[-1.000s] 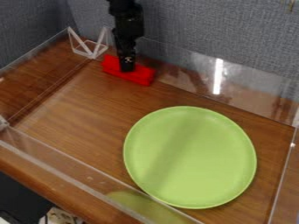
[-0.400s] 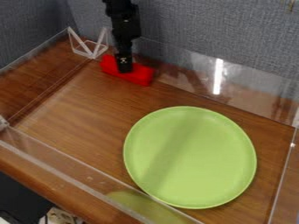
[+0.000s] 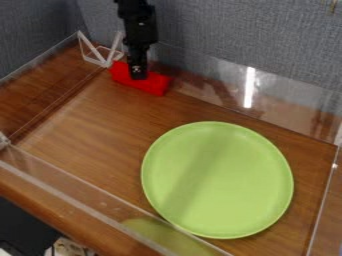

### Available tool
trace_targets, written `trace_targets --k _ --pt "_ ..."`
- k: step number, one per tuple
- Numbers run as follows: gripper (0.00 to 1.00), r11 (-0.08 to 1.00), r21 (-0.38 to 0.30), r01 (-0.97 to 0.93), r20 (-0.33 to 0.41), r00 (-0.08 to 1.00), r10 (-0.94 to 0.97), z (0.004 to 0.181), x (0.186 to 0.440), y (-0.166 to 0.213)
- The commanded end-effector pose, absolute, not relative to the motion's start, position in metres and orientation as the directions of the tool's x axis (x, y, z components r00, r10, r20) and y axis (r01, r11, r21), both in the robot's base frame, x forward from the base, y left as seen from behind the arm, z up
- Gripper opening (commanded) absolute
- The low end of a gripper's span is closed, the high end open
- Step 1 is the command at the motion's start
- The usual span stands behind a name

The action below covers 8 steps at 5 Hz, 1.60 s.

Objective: Put the red object on the green plate

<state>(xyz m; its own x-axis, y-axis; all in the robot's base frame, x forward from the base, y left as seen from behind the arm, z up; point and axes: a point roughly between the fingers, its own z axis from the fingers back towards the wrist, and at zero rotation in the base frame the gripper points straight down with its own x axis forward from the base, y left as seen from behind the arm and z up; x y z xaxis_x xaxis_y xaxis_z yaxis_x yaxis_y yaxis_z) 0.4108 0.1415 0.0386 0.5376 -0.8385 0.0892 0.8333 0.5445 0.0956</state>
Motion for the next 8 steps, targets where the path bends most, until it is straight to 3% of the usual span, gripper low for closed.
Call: trace_targets --k 1,3,5,6,8 --pt "0.0 0.562 0.059 0.825 0.067 0.558 -0.827 0.024 0.389 0.138" --pt "0.0 0.552 0.124 0.825 0.075 0.547 -0.834 0.072 0.366 0.111" --pt "0.0 0.433 0.2 0.879 0.089 0.424 -0.901 0.11 0.356 0.093" --pt "0.0 0.433 0.238 0.869 0.09 0.424 -0.901 0.143 0.341 0.067" --pt "0.0 0.451 0.249 0.857 0.113 0.436 -0.893 0.17 0.309 0.023"
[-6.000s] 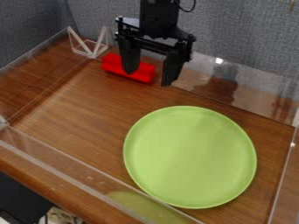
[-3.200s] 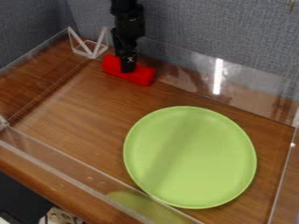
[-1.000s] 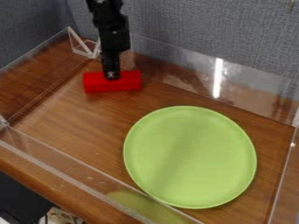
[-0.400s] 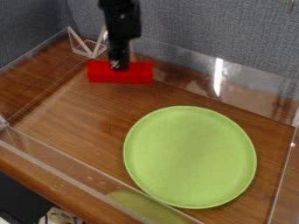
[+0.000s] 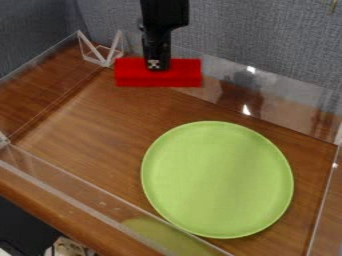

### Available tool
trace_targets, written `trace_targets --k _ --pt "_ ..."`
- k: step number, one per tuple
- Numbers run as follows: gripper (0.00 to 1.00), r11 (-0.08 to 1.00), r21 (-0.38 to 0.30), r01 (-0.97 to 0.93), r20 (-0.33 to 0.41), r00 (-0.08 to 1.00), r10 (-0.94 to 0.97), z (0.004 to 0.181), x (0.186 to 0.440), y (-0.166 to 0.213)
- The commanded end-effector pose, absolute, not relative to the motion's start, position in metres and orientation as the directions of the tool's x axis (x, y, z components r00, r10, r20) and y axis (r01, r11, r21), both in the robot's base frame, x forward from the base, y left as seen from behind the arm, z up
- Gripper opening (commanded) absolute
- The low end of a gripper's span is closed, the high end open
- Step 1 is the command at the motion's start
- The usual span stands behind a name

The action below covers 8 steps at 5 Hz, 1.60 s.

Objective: Put the red object on the green plate

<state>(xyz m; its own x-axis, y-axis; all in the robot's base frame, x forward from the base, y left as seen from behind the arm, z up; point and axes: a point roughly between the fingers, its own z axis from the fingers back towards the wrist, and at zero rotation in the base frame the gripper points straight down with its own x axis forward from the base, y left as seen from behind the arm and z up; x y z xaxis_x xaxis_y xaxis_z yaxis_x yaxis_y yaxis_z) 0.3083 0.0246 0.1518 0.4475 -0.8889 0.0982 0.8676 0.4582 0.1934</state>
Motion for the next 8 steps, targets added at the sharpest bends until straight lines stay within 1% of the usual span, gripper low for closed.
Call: trace_targets --k 1,2,3,4,5,6,7,8 --pt "1.0 0.466 0.238 0.852 0.129 0.448 -0.885 0.166 0.311 0.009" --pt "0.0 0.488 0.221 0.844 0.147 0.466 -0.873 0.168 0.287 -0.01" --pt "0.0 0.56 0.199 0.804 0.168 0.535 -0.828 0.156 0.273 -0.02" --pt "1.0 0.638 0.166 0.752 0.184 0.612 -0.769 0.139 0.264 -0.028" --pt "1.0 0.633 0.126 0.764 0.174 0.611 -0.772 0.112 0.257 -0.031" --pt "0.0 0.615 0.101 0.782 0.157 0.598 -0.786 0.092 0.252 -0.036" --pt "0.0 0.585 0.084 0.807 0.152 0.569 -0.808 0.079 0.246 -0.046" --pt "0.0 0.559 0.072 0.826 0.153 0.545 -0.824 0.075 0.24 -0.062"
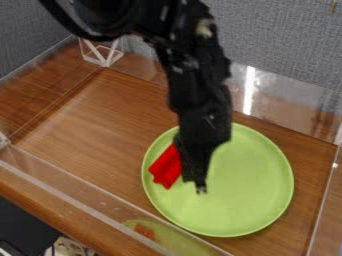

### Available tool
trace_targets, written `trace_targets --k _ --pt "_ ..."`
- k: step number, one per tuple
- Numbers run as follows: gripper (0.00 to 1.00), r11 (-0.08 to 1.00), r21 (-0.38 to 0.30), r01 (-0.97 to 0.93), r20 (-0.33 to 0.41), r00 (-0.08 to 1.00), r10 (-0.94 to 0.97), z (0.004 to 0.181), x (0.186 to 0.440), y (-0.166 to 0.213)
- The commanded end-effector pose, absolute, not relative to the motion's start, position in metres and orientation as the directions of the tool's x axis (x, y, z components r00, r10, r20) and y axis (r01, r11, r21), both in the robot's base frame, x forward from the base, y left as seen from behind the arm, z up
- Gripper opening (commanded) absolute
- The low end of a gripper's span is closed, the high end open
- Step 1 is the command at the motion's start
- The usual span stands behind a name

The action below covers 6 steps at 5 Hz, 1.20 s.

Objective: Put the red object on the green plate

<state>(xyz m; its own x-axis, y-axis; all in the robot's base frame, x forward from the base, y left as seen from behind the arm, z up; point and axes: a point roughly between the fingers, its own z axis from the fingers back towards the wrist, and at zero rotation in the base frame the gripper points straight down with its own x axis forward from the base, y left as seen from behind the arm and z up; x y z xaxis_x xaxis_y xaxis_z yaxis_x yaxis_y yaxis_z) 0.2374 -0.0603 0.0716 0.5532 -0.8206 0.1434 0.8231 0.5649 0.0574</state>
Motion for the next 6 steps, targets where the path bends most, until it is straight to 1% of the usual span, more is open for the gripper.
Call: trace_targets --k 1,2,3,4,5,6 --pt "0.0 0.525 0.059 0.849 0.151 0.512 -0.846 0.068 0.235 -0.082" --pt "0.0 0.528 0.042 0.848 0.145 0.518 -0.843 0.062 0.228 -0.074" --pt "1.0 0.536 0.053 0.843 0.148 0.524 -0.839 0.08 0.228 -0.062" --pt "1.0 0.571 0.075 0.818 0.156 0.556 -0.817 0.107 0.23 -0.041" --pt "1.0 0.675 0.087 0.732 0.154 0.66 -0.736 0.139 0.237 -0.007" --pt "1.0 0.763 0.103 0.638 0.156 0.747 -0.646 0.162 0.249 0.018"
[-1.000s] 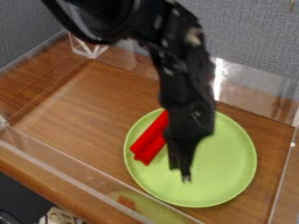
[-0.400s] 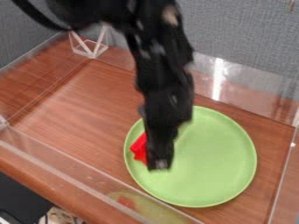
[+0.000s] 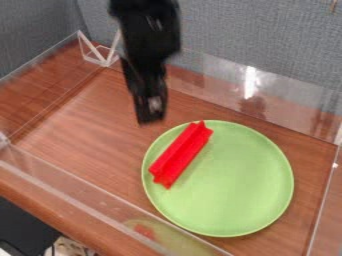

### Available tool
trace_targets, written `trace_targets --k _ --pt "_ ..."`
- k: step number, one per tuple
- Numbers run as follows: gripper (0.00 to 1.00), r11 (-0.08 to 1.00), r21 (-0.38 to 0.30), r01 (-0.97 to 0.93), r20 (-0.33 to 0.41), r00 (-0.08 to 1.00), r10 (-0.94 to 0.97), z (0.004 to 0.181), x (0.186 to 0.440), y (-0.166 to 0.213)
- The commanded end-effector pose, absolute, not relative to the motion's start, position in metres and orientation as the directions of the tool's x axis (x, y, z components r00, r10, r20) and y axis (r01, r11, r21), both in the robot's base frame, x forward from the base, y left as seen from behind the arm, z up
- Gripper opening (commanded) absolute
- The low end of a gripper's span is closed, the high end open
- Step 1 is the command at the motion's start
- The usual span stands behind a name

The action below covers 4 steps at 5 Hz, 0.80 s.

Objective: Put the red object on the green plate

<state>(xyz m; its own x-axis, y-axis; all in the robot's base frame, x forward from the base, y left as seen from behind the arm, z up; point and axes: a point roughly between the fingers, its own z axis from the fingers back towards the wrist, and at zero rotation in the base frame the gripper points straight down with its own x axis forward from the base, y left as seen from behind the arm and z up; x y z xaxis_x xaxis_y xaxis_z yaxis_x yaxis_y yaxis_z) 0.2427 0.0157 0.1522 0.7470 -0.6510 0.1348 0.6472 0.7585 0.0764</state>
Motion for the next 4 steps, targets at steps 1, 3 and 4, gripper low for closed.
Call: trace_targets --k 1,3,4 --pt "1.0 0.79 0.09 0.606 0.167 0.773 -0.612 0.161 0.27 0.005" --pt "1.0 0.807 0.066 0.586 0.184 0.788 -0.587 0.152 0.271 -0.003" --pt "1.0 0.811 0.059 0.582 0.183 0.792 -0.582 0.148 0.271 -0.003"
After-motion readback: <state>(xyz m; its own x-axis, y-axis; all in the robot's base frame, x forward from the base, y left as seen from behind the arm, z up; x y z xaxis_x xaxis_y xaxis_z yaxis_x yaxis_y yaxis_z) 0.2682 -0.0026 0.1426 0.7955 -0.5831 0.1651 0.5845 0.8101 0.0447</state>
